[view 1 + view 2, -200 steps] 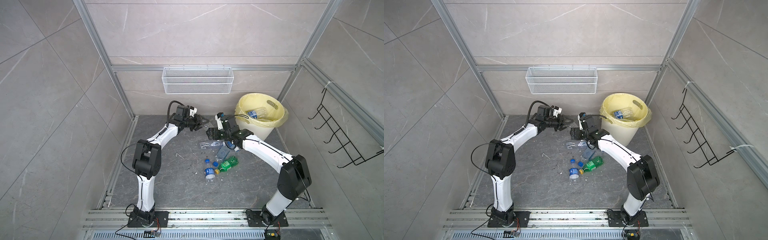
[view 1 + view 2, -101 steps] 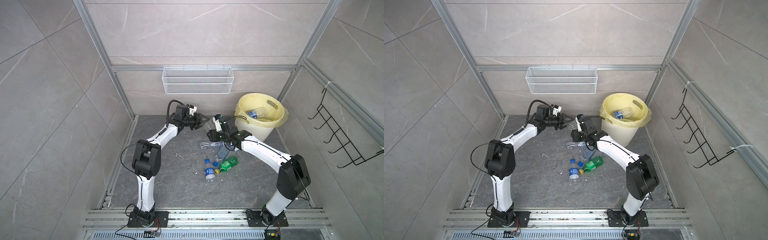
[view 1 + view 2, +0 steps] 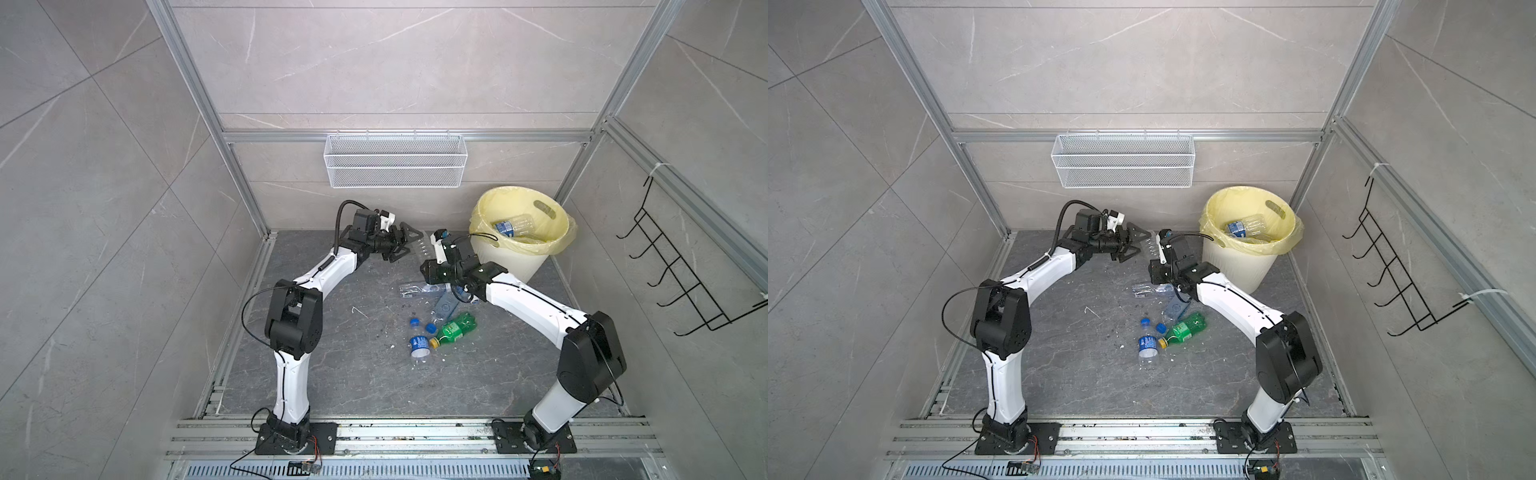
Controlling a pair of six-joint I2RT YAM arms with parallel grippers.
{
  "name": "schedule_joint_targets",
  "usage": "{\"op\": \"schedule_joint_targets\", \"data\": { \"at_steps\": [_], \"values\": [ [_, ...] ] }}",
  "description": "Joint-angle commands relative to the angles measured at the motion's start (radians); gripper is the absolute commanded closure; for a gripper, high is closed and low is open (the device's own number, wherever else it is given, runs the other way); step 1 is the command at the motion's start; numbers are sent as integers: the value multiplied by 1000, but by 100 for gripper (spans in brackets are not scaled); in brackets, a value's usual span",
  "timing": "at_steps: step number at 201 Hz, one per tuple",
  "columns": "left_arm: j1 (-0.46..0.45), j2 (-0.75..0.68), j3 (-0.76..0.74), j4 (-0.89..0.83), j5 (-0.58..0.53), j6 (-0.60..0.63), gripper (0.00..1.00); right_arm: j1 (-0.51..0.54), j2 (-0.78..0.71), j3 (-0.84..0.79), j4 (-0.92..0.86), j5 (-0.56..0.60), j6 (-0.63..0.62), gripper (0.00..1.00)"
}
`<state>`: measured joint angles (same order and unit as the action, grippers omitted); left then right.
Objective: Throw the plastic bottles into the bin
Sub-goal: 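Carry the clear bottle over the bin with the right gripper and release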
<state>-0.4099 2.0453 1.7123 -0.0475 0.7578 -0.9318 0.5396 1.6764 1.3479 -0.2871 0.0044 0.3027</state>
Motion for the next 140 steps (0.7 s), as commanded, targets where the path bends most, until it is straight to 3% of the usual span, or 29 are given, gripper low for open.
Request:
{"op": "schedule_joint_targets", "data": {
  "at_steps": [1, 20, 71, 106, 140],
  "values": [
    [6, -81, 56, -50, -24, 57, 5, -7, -51, -3, -10, 32, 16, 56],
    [10, -100, 58, -85, -53, 85, 0, -14, -68, 6, -25, 38, 16, 57],
    [5, -202, 23, -107, -132, 187, 0, -61, -137, 71, -116, 86, 16, 58],
    [-51, -265, 40, -174, -197, 365, 0, -119, -209, 118, -161, 101, -4, 58],
    [-186, -283, 127, -296, -316, 606, 0, -183, -271, 234, -249, 156, -34, 58]
  ]
}}
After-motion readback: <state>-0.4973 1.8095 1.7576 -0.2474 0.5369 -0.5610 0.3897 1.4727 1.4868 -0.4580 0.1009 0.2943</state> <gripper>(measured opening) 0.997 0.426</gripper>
